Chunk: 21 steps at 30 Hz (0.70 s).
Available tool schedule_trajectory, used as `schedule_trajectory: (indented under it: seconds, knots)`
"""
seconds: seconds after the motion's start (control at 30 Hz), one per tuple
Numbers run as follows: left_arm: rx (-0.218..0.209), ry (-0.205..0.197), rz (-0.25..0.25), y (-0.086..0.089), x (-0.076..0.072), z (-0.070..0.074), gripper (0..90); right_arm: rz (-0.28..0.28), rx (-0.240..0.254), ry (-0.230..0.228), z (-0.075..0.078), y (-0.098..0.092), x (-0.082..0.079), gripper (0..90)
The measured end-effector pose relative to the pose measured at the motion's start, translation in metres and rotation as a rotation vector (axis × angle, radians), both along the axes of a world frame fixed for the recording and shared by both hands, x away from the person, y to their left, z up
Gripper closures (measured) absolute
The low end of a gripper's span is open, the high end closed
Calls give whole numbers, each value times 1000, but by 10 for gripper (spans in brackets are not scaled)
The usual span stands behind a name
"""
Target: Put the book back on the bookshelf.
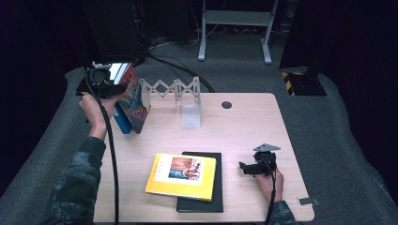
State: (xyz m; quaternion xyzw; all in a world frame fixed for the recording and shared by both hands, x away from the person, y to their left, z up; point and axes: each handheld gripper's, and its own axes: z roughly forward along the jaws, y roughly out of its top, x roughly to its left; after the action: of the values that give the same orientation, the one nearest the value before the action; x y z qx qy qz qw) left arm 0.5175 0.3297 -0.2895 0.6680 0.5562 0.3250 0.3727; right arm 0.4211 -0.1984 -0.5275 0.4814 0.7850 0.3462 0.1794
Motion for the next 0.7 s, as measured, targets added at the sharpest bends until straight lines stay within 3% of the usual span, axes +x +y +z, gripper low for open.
schedule_trajectory:
  seconds: [0.13,0.37,0.57,0.7]
  knots:
    - [-23,2,-51,0,-12,-1,328,1,3,1,0,0,0,16]
    - [-68,64,-152,2,-28,-11,223,5,0,-4,0,-1,0,16]
    - [-69,99,-201,2,-41,-29,115,7,-1,-2,0,-1,0,16]
    - [-72,112,-217,1,-48,-38,104,7,2,-4,0,-1,0,16]
